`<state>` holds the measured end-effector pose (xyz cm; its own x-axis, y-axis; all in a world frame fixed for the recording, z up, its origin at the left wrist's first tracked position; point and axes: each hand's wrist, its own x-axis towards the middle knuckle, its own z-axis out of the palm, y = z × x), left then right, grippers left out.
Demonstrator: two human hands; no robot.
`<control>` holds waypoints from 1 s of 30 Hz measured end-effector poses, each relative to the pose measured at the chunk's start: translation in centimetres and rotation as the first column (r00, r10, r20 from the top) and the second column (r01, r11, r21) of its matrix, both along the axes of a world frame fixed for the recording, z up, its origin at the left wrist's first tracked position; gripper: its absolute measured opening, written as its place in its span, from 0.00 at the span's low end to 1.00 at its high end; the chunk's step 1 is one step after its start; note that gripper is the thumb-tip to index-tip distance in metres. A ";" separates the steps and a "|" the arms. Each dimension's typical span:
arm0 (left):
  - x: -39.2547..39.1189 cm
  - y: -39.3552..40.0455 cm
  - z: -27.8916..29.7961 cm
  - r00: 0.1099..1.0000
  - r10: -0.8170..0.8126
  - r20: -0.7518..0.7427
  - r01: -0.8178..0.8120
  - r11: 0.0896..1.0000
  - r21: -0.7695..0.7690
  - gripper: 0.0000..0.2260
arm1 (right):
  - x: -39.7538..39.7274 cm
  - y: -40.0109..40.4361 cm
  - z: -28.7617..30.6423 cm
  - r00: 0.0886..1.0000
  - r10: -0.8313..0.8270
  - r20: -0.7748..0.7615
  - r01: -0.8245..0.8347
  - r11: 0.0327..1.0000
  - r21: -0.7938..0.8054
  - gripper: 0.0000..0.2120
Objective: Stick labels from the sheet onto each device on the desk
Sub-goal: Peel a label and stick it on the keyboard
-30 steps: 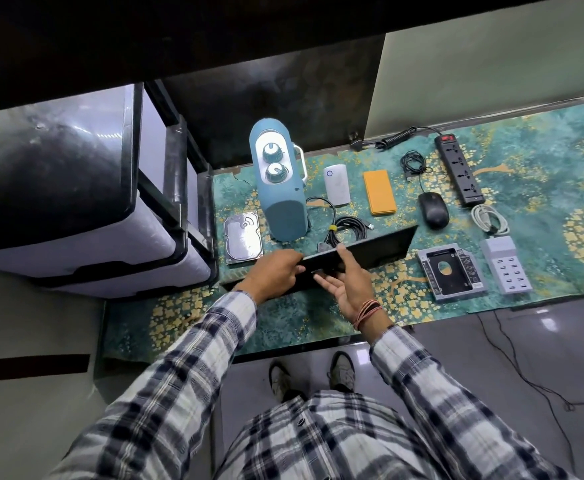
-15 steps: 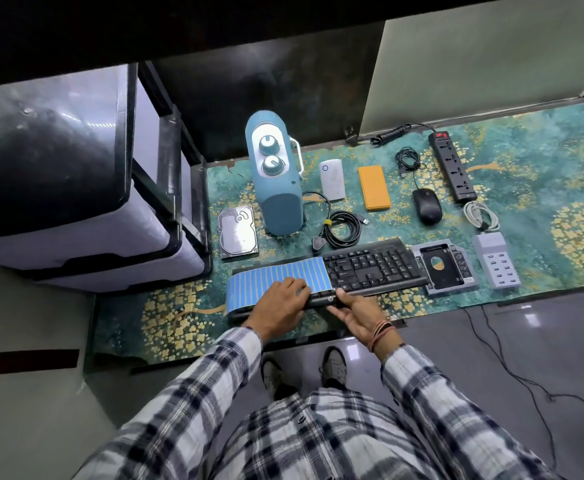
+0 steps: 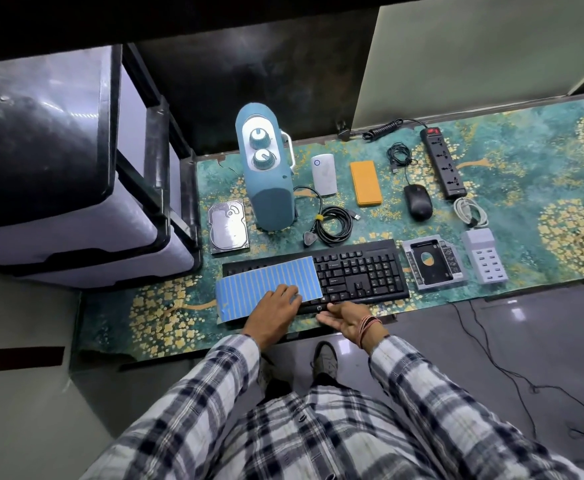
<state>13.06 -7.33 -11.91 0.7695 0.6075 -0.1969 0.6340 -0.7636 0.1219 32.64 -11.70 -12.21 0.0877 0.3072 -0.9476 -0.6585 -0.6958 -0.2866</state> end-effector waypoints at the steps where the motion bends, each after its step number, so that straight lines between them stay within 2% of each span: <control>1: -0.1 0.0 -0.1 1.000 0.011 0.024 -0.010 1.000 -0.017 0.14 | 0.1 0.0 0.1 1.000 0.005 -0.002 -0.005 1.000 0.001 0.04; 3: -0.1 -0.1 -0.1 0.986 0.110 0.124 -0.097 0.990 -0.106 0.13 | 0.1 0.0 0.4 1.000 0.007 0.019 -0.007 1.000 -0.002 0.04; 4: -0.1 -0.2 -0.1 0.955 0.224 0.194 -0.190 0.966 -0.177 0.13 | 0.0 0.1 0.5 0.999 -0.002 0.040 0.002 1.000 -0.002 0.04; 5: -0.2 -0.3 -0.1 0.894 0.367 0.257 -0.306 0.919 -0.249 0.12 | 0.0 0.2 0.6 0.998 -0.009 0.064 0.009 1.000 0.001 0.04; 7: -0.7 -0.1 -0.2 0.694 0.645 0.320 -0.556 0.762 -0.331 0.13 | 0.0 0.4 0.9 0.994 -0.005 0.108 0.004 1.000 0.009 0.03; 8: -1.3 0.3 -0.3 0.570 0.758 0.316 -0.678 0.652 -0.341 0.14 | 0.0 0.7 1.1 0.993 0.004 0.120 -0.006 1.000 0.017 0.02; 10: -2.5 1.3 -0.2 0.289 0.929 0.232 -0.858 0.359 -0.367 0.20 | -0.1 0.9 1.4 0.990 0.017 0.138 -0.021 0.999 0.029 0.03; 12: -3.9 2.5 -0.2 -0.003 0.997 0.084 -0.894 0.035 -0.446 0.27 | -0.2 1.2 1.5 0.987 0.044 0.157 -0.050 0.998 0.038 0.03; 13: -4.4 3.0 0.0 -0.117 0.993 0.019 -0.862 -0.092 -0.499 0.31 | -0.3 1.2 1.5 0.985 0.055 0.165 -0.062 0.997 0.040 0.02; 14: -5.0 3.6 -0.2 -0.187 0.982 -0.032 -0.821 -0.174 -0.544 0.35 | -0.4 1.4 1.5 0.983 0.067 0.171 -0.075 0.996 0.040 0.02; 17: -5.9 4.5 -1.0 -0.223 0.966 -0.134 -0.763 -0.258 -0.592 0.40 | -0.7 1.7 1.5 0.972 0.101 0.210 -0.110 0.993 0.032 0.04; 22: -6.2 5.2 -1.4 -0.291 0.941 -0.172 -0.654 -0.327 -0.682 0.31 | -1.1 2.4 2.0 0.955 0.146 0.260 -0.161 0.986 0.041 0.04; 25: -6.0 5.1 -0.5 -0.314 0.936 -0.159 -0.625 -0.330 -0.707 0.18 | -1.4 3.2 2.1 0.938 0.176 0.299 -0.204 0.977 0.066 0.05; 28: -5.8 4.7 0.6 -0.300 0.946 -0.125 -0.553 -0.279 -0.785 0.17 | -2.1 3.9 2.5 0.920 0.194 0.340 -0.245 0.963 0.112 0.05; 30: -5.3 4.6 1.1 -0.274 0.947 -0.166 -0.434 -0.276 -0.858 0.16 | -2.6 4.1 3.0 0.914 0.210 0.347 -0.286 0.940 0.185 0.05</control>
